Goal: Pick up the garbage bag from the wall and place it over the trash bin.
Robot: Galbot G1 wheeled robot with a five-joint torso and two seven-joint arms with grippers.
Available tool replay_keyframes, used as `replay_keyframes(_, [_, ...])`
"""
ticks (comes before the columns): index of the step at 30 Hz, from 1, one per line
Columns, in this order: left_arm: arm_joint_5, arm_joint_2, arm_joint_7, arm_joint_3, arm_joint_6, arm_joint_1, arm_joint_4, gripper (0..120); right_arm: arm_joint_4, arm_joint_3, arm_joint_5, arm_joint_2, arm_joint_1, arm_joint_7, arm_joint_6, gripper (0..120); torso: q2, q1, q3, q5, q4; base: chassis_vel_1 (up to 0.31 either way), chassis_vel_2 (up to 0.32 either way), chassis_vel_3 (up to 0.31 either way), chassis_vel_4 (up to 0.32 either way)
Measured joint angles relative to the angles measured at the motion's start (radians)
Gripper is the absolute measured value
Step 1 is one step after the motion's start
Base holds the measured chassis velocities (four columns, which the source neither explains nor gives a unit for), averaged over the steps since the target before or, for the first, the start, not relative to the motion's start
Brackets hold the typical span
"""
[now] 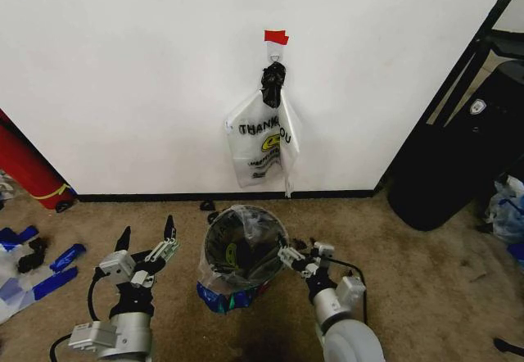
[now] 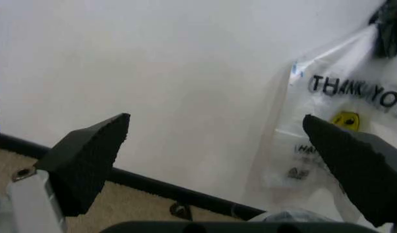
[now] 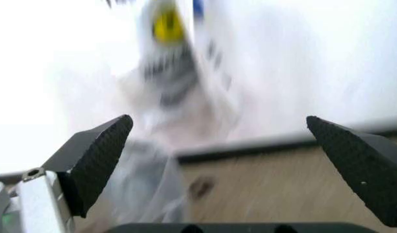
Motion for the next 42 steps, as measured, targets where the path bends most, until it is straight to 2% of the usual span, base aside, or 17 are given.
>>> replay_keyframes(1, [0.049,-0.005,0.003,0.013,-0.003,-0.005,0.01,100,0.019,0.026,-0.068,-0.001,-0.034,0.003,0.072,100,0.0,0.0,0.0,-0.0001,-0.0002,0.0,0.0,0.0,0.0])
replay_keyframes(2, [0.049,-0.005,0.003,0.013,-0.003,-0.005,0.01,100,0.019,0.026,-0.068,-0.001,-0.034,0.003,0.072,100,0.0,0.0,0.0,-0.0001,-0.0002,0.0,0.0,0.0,0.0])
replay_keyframes(3, [0.074,-0.007,0.004,0.019,-0.007,-0.007,0.015,100,0.028,0.038,-0.09,-0.002,-0.05,0.006,0.097,100,0.0,0.0,0.0,-0.0002,-0.0002,0.0,0.0,0.0,0.0])
replay_keyframes(4, [0.143,-0.013,0.011,0.036,-0.025,-0.012,0.028,100,0.058,0.073,-0.124,-0.004,-0.094,0.02,0.156,100,0.0,0.0,0.0,0.0,-0.0001,0.0,0.0,0.0,0.0])
replay_keyframes(5, [0.143,-0.013,0.011,0.036,-0.025,-0.012,0.028,100,0.058,0.073,-0.124,-0.004,-0.094,0.02,0.156,100,0.0,0.0,0.0,0.0,-0.0001,0.0,0.0,0.0,0.0])
replay_keyframes(8, [0.267,-0.032,0.017,0.057,-0.082,-0.025,0.059,100,0.126,0.187,-0.146,0.001,-0.19,0.033,0.24,100,0.0,0.0,0.0,-0.0003,-0.0003,0.0,0.0,0.0,0.0])
replay_keyframes(9, [0.267,-0.032,0.017,0.057,-0.082,-0.025,0.059,100,0.126,0.187,-0.146,0.001,-0.19,0.033,0.24,100,0.0,0.0,0.0,-0.0003,-0.0003,0.0,0.0,0.0,0.0])
replay_keyframes(12, [0.341,-0.054,0.035,0.059,-0.129,-0.028,0.074,100,0.208,0.295,-0.128,0.012,-0.301,0.016,0.316,100,0.0,0.0,0.0,-0.0002,-0.0002,0.0,0.0,0.0,0.0])
replay_keyframes(17, [0.379,-0.07,0.059,0.066,-0.158,0.007,0.063,100,0.279,0.336,-0.116,0.032,-0.397,-0.003,0.402,100,0.0,0.0,0.0,0.0,0.0,0.0,0.0,0.0,0.0])
replay_keyframes(28, [0.401,-0.083,0.042,0.096,-0.14,-0.012,0.07,100,0.312,0.307,-0.125,0.086,-0.44,0.004,0.383,100,0.0,0.0,0.0,-0.0002,-0.0001,0.0,0.0,0.0,0.0])
replay_keyframes(34, [0.385,-0.051,0.036,0.103,-0.118,-0.022,0.083,100,0.313,0.278,-0.146,0.127,-0.454,0.016,0.368,100,0.0,0.0,0.0,-0.0001,-0.0002,0.0,0.0,0.0,0.0])
replay_keyframes(42, [0.368,-0.045,0.033,0.113,-0.101,-0.024,0.085,100,0.338,0.268,-0.174,0.143,-0.457,0.02,0.348,100,0.0,0.0,0.0,-0.0002,-0.0001,0.0,0.0,0.0,0.0])
